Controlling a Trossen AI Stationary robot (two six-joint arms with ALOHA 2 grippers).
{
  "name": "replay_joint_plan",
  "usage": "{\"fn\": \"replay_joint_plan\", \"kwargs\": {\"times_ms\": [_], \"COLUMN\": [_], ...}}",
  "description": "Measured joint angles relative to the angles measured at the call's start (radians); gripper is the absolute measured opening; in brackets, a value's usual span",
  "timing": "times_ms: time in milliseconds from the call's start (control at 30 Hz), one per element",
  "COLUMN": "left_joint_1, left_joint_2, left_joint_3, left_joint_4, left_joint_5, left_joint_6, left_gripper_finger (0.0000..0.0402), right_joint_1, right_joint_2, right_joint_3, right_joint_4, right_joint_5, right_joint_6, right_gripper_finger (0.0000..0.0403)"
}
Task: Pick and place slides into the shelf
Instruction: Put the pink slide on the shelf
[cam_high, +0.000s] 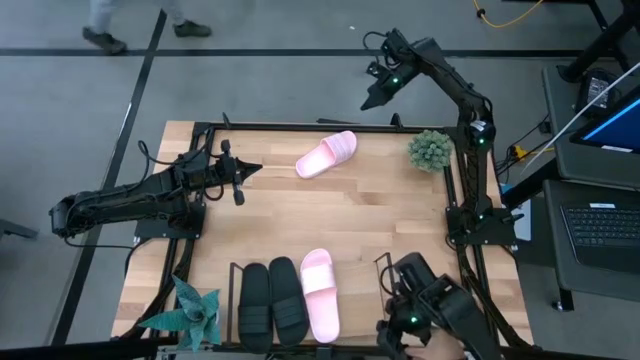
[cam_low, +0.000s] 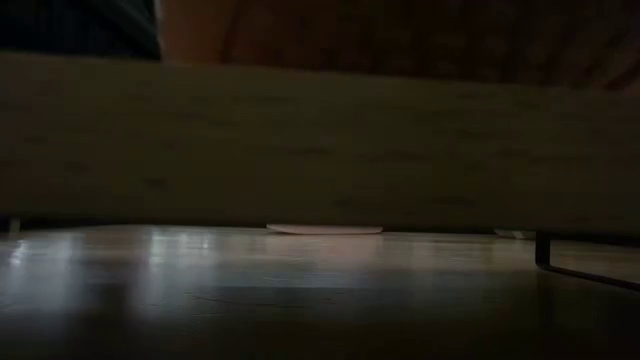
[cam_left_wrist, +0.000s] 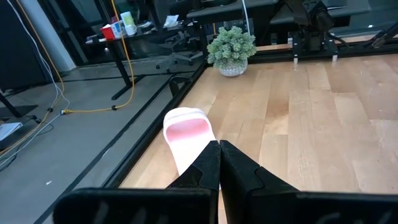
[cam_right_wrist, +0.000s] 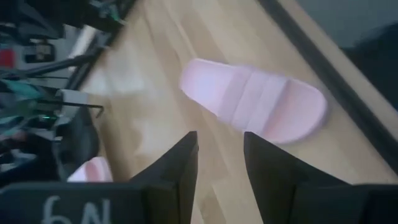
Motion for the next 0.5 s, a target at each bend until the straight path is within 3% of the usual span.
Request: {"fn": "replay_joint_plan", "kwargs": {"times_ms": [233, 500], "left_joint_1": [0.000, 0.000], "left_joint_2": [0.000, 0.000], "left_joint_3": [0.000, 0.000], "left_joint_4": [0.000, 0.000], "left_joint_5": [0.000, 0.000], "left_joint_6": [0.000, 0.000], "left_gripper_finger": [0.0000, 0.0000], "right_joint_1": [-0.020, -0.045], "right_joint_2": [0.000, 0.000], "right_joint_3": [-0.175, -0.227], "right_joint_4": [0.104, 0.104], "right_joint_5": [-0.092, -0.096], "right_joint_6": [-0.042, -0.104], "right_gripper_finger": [0.0131, 0.0131]}}
